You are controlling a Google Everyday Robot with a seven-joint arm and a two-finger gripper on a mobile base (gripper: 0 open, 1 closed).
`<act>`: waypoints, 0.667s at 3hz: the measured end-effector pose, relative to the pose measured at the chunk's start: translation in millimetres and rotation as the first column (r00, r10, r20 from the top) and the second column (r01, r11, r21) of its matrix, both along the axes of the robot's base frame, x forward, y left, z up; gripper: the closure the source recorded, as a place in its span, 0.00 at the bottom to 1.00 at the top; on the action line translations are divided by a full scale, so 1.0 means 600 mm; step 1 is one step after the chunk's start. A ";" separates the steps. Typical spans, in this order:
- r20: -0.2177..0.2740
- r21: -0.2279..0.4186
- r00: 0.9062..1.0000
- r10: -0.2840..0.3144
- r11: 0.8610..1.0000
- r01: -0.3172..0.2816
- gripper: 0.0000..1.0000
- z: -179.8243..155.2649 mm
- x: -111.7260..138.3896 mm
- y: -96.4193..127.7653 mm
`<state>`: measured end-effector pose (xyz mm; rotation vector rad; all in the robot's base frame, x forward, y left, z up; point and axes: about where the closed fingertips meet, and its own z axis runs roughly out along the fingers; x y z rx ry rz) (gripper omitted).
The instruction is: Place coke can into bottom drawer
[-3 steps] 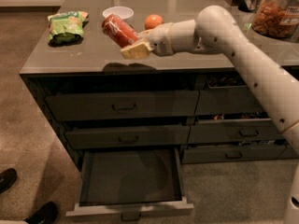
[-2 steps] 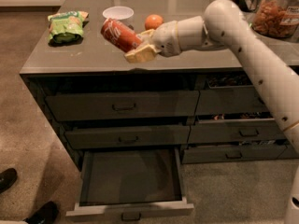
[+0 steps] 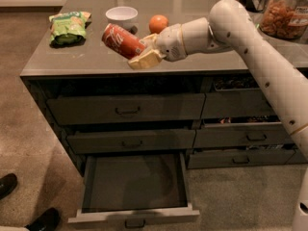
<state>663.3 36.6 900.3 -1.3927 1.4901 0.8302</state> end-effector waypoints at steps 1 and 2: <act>0.009 0.015 1.000 0.015 1.000 -0.015 1.00 -0.016 -0.008 0.012; 0.064 0.048 0.998 0.012 0.999 -0.015 1.00 -0.021 -0.048 0.023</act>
Offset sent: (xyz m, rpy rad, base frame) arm -0.0844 0.0310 -0.0564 0.0694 -0.0855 0.0236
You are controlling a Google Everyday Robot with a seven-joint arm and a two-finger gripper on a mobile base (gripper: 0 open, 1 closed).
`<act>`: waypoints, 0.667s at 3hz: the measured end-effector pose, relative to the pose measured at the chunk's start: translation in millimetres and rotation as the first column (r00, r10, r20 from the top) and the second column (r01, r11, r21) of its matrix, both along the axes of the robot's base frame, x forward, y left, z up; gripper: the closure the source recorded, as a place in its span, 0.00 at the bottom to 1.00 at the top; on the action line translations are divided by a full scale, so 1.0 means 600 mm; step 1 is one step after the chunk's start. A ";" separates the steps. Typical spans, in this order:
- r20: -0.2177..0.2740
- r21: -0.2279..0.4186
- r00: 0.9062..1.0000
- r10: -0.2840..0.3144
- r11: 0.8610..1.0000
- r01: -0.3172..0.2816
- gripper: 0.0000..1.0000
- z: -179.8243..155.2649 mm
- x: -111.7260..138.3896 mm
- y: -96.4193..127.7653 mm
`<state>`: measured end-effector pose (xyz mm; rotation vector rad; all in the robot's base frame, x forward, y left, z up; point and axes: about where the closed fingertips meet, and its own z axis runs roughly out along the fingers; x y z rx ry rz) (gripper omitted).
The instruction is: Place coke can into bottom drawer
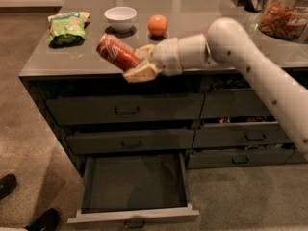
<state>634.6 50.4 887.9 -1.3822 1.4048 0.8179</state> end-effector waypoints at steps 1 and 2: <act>-0.004 0.009 1.000 0.014 1.000 -0.014 1.00 -0.049 -0.066 0.024; -0.065 -0.030 0.996 0.067 0.997 -0.069 1.00 -0.132 -0.115 0.064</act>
Offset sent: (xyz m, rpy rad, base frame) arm -0.1037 0.0698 -0.1419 -0.0894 0.1428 0.1419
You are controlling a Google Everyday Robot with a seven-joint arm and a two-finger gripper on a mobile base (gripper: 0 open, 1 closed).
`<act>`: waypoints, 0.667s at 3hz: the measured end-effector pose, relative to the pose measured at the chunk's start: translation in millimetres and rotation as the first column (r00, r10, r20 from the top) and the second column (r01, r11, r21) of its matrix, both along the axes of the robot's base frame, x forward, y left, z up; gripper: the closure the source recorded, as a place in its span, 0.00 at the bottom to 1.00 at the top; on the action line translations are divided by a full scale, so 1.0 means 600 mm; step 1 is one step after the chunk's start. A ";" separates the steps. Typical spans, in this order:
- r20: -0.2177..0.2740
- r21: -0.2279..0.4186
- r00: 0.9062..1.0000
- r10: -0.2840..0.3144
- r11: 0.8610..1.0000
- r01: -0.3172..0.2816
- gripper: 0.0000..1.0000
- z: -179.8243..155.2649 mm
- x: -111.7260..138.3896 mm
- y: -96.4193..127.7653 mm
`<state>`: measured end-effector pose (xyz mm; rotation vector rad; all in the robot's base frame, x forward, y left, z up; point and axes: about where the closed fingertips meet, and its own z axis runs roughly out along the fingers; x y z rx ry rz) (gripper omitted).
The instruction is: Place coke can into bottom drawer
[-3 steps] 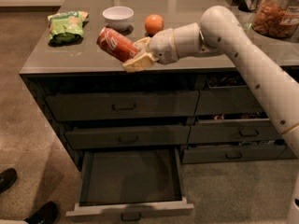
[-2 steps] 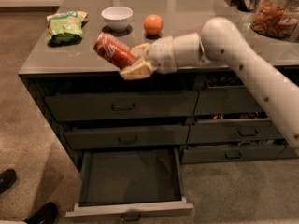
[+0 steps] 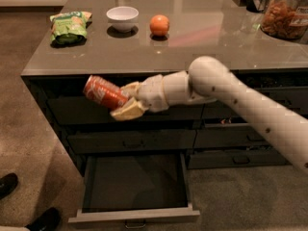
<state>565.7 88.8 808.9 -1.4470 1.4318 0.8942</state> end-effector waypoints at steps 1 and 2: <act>-0.068 -0.047 0.995 0.067 0.996 -0.070 1.00 -0.097 -0.027 0.053; -0.110 -0.048 0.987 0.117 0.991 -0.123 1.00 -0.192 -0.055 0.107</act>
Offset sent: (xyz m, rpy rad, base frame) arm -0.0513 0.1116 -0.2098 -0.0320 0.1607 0.1555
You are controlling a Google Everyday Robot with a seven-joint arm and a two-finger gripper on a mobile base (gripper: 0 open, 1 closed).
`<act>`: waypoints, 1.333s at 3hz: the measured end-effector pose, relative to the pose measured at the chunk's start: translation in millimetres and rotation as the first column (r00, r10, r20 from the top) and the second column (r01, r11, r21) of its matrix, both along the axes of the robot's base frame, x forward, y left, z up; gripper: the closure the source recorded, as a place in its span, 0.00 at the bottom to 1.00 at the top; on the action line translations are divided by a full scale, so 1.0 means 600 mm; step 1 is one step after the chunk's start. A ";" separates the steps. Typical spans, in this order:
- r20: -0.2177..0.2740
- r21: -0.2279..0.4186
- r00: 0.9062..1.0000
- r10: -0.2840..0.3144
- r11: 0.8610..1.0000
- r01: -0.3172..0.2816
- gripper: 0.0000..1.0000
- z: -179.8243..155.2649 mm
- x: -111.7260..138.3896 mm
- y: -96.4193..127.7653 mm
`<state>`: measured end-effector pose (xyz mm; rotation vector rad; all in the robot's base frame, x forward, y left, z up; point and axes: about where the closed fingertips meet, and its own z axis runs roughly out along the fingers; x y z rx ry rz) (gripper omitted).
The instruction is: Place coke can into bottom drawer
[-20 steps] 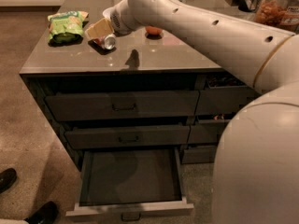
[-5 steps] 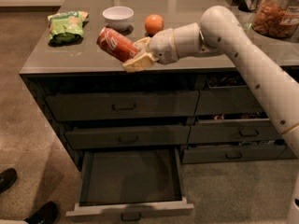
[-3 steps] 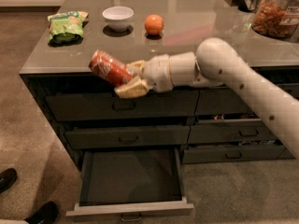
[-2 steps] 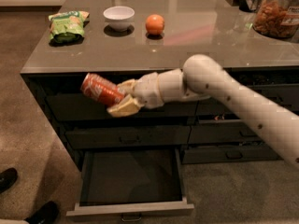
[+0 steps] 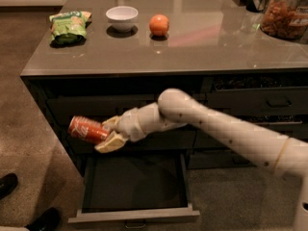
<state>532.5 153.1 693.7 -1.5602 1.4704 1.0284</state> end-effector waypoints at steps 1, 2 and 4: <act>-0.051 -0.013 0.998 0.037 0.999 -0.037 1.00 -0.112 -0.031 0.064; -0.051 -0.013 0.998 0.037 0.999 -0.037 1.00 -0.112 -0.031 0.064; -0.108 -0.080 0.994 -0.004 0.997 -0.005 1.00 -0.288 0.008 0.103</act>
Offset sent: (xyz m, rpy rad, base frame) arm -0.0155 0.0305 -0.0566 -0.0149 0.0404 0.0310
